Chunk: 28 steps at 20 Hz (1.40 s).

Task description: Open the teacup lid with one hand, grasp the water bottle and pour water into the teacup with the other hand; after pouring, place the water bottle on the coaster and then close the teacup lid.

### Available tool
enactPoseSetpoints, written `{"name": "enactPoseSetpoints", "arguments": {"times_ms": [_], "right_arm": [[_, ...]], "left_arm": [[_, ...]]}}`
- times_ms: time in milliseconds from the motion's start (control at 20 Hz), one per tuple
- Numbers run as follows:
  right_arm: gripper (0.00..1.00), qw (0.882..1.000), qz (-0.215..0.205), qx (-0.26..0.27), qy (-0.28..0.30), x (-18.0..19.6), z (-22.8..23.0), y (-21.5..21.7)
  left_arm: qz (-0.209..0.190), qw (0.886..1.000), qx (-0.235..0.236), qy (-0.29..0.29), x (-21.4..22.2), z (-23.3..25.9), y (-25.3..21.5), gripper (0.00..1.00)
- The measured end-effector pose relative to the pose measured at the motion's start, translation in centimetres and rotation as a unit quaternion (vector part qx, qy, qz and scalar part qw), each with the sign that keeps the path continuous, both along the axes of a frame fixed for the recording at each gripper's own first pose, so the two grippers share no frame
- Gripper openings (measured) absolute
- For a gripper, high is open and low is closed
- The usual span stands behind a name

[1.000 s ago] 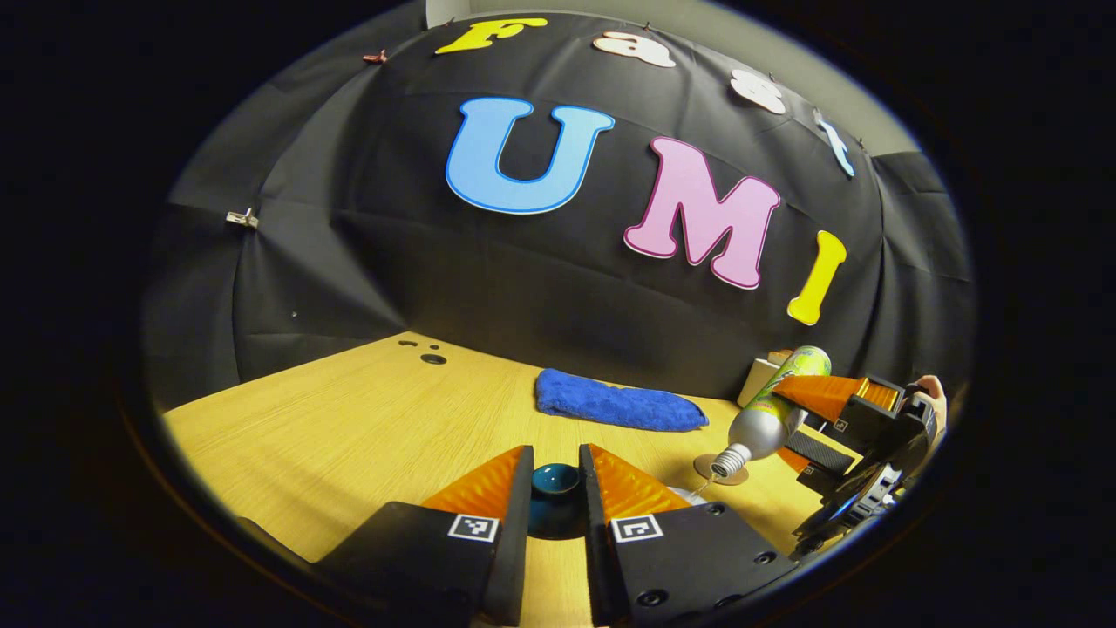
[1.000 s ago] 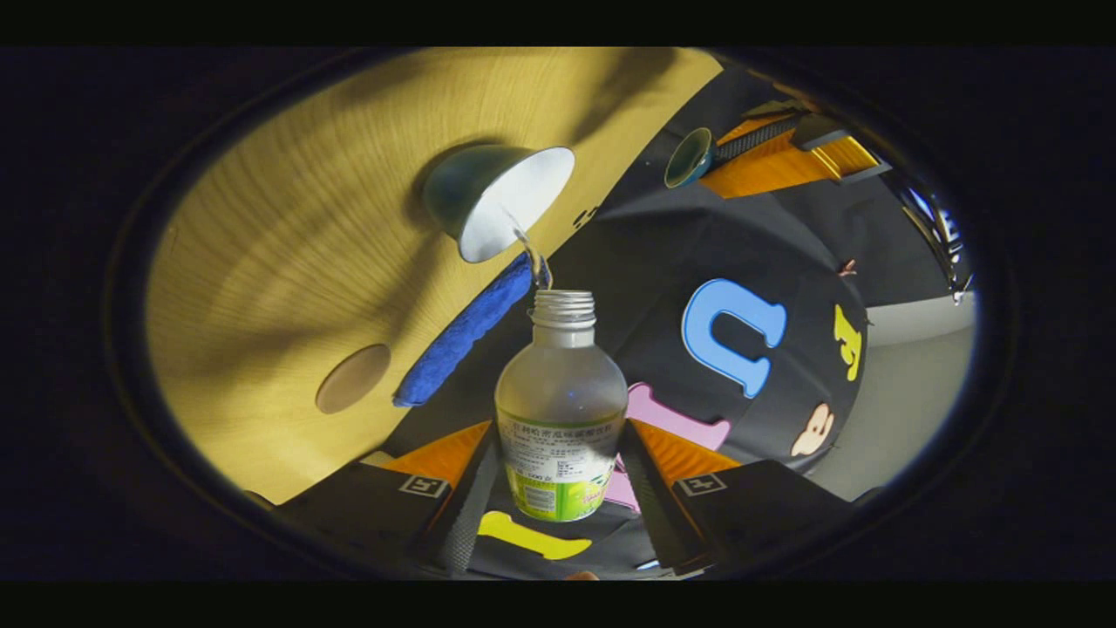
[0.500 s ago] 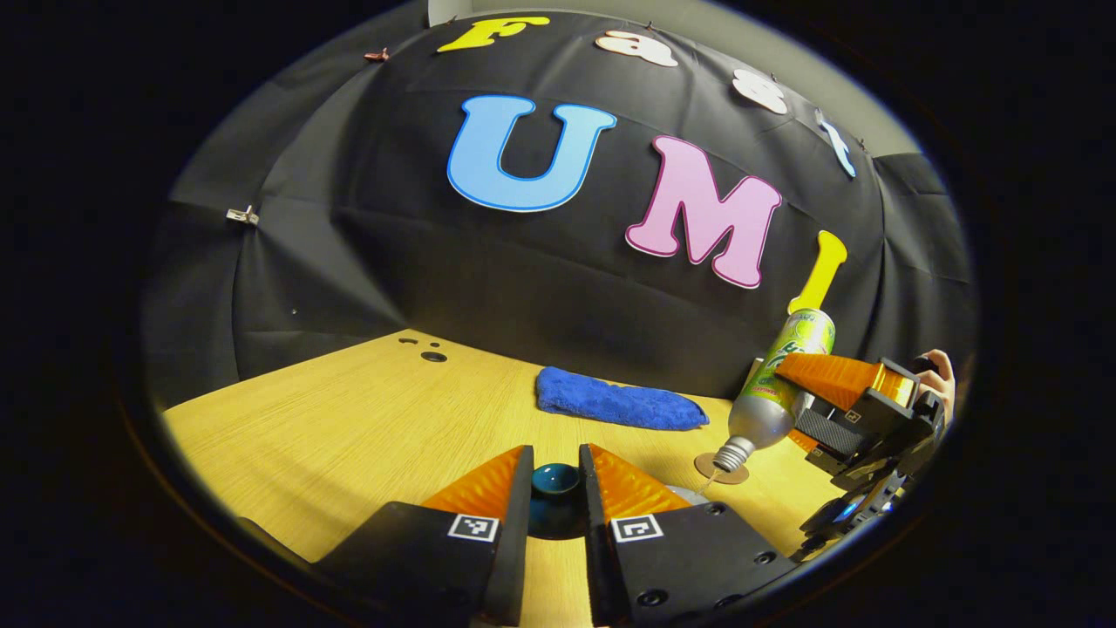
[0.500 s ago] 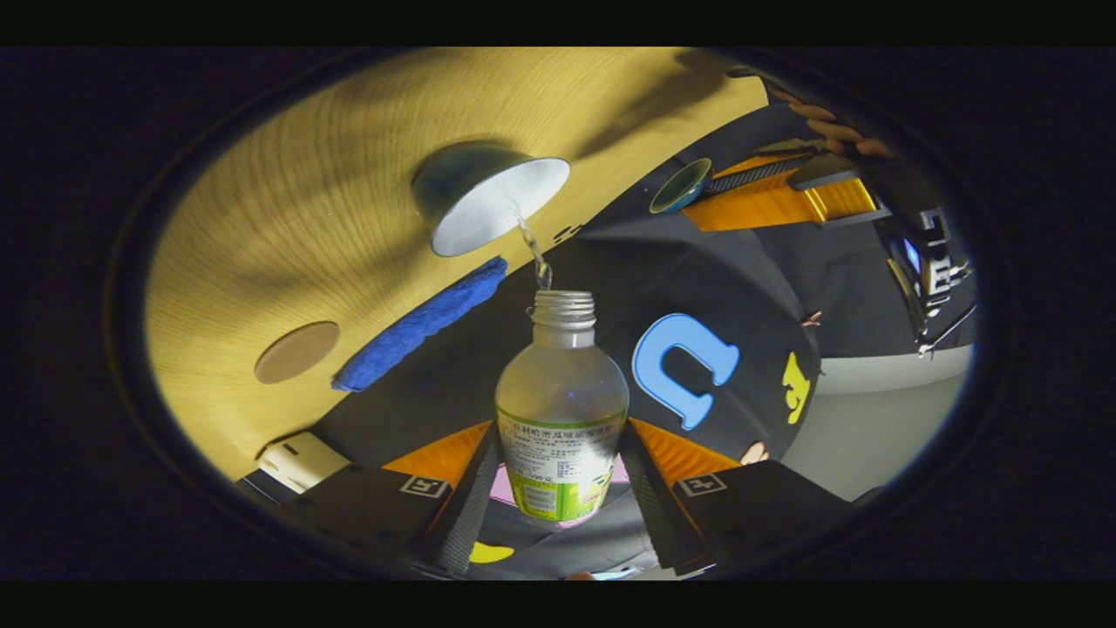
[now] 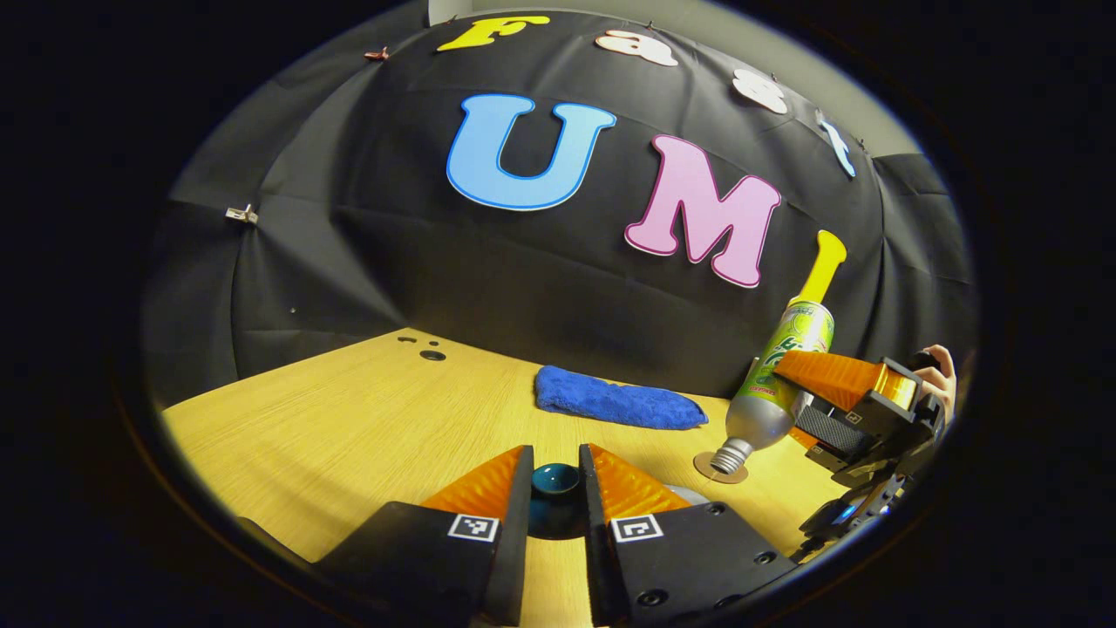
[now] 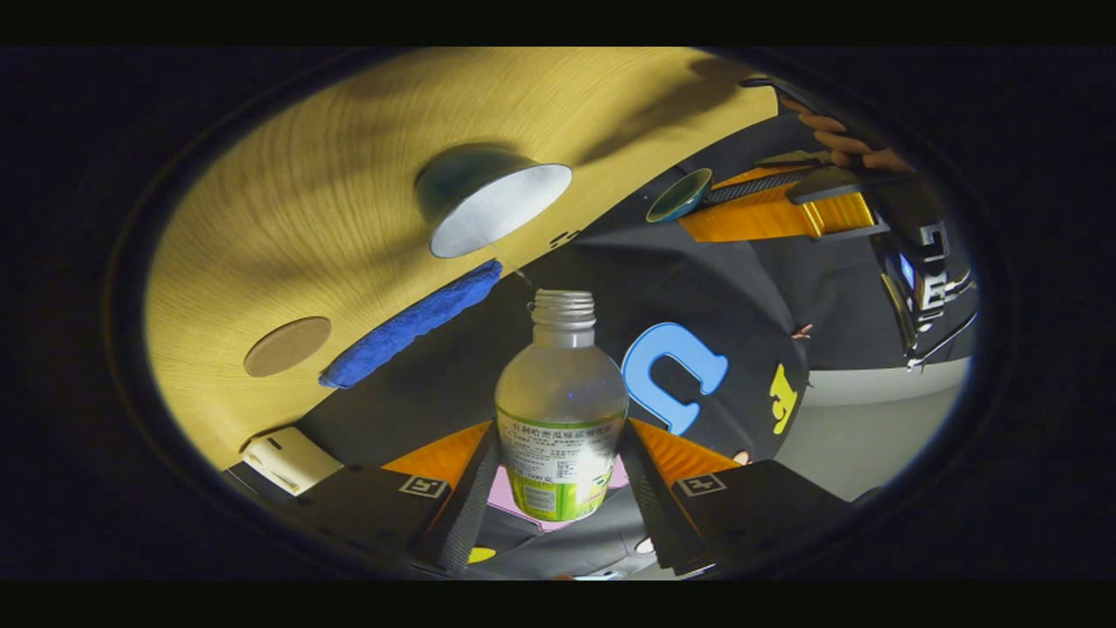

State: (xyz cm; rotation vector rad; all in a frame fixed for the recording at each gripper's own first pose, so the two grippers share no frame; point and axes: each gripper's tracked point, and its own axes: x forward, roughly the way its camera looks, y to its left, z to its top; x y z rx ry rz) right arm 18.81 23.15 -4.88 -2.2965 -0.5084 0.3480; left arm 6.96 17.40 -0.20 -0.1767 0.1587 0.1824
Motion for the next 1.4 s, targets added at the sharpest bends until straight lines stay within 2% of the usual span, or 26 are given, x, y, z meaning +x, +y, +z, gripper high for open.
{"name": "enactPoseSetpoints", "arguments": {"times_ms": [150,250,300,450,500,600,700,750,800,850,900,950,1000,1050,1100,1150,1250,1300,1350,1400], "right_arm": [[0.80,1.000,0.001,0.001,0.001,-0.1,0.0,0.1],[0.80,1.000,0.002,0.005,0.004,-0.1,-0.2,0.1],[0.80,1.000,0.000,0.010,0.009,-0.1,-0.3,0.2],[0.79,0.995,-0.033,0.065,0.062,-0.3,-1.3,-0.6],[0.82,0.990,-0.051,0.099,0.087,-0.3,-1.6,-1.0],[0.79,0.971,-0.084,0.174,0.138,-0.6,-2.9,-1.9],[0.80,0.941,-0.114,0.251,0.195,-0.8,-4.4,-2.7],[0.80,0.918,-0.131,0.293,0.232,-1.1,-5.4,-3.0],[0.80,0.886,-0.146,0.339,0.281,-1.8,-6.4,-3.1],[0.78,0.843,-0.164,0.391,0.330,-2.7,-7.4,-3.3],[0.80,0.797,-0.177,0.440,0.373,-3.3,-8.0,-3.2],[0.79,0.760,-0.181,0.482,0.396,-3.6,-7.7,-2.9],[0.79,0.731,-0.179,0.516,0.408,-3.3,-7.4,-2.7],[0.79,0.702,-0.177,0.549,0.417,-2.9,-6.7,-2.5],[0.79,0.664,-0.177,0.585,0.430,-3.0,-5.9,-2.6],[0.79,0.615,-0.177,0.625,0.448,-3.0,-5.2,-2.3],[0.79,0.499,-0.169,0.707,0.472,-2.2,-3.3,-2.7],[0.79,0.454,-0.165,0.740,0.469,-1.4,-2.5,-3.5],[0.79,0.422,-0.163,0.763,0.463,-0.4,-2.0,-4.4],[0.79,0.400,-0.164,0.778,0.456,0.8,-2.1,-5.4]], "left_arm": [[0.000,1.000,-0.001,0.001,0.0,0.0,0.0,0.33],[0.000,1.000,0.000,0.001,0.0,0.1,0.0,0.36],[0.001,1.000,0.000,0.001,0.0,0.0,0.0,0.33],[0.003,1.000,-0.002,0.000,-0.1,0.1,0.2,0.36],[0.004,1.000,-0.003,0.001,-0.1,0.0,0.2,0.33],[0.006,1.000,-0.005,0.002,0.0,-0.1,0.2,0.36],[0.008,1.000,-0.005,0.001,0.0,-0.1,0.3,0.33],[0.009,1.000,-0.006,0.001,-0.1,0.0,0.3,0.33],[0.008,1.000,-0.007,0.001,-0.1,0.0,0.3,0.33],[0.008,1.000,-0.008,0.002,0.0,-0.2,0.3,0.36],[0.008,1.000,-0.010,0.003,0.0,-0.2,0.3,0.33],[0.008,1.000,-0.011,0.003,0.0,-0.3,0.3,0.33],[0.008,1.000,-0.013,0.004,0.1,-0.5,0.3,0.36],[0.007,1.000,-0.014,0.005,0.1,-0.5,0.3,0.33],[0.007,1.000,-0.015,0.006,0.1,-0.6,0.3,0.36],[0.006,1.000,-0.015,0.006,0.1,-0.6,0.3,0.33],[0.005,1.000,-0.017,0.005,0.1,-0.6,0.2,0.33],[0.004,1.000,-0.019,0.003,0.2,-0.6,0.1,0.33],[0.000,1.000,-0.022,0.001,0.2,-0.6,-0.1,0.33],[-0.005,1.000,-0.024,-0.002,0.3,-0.5,-0.5,0.33]]}}
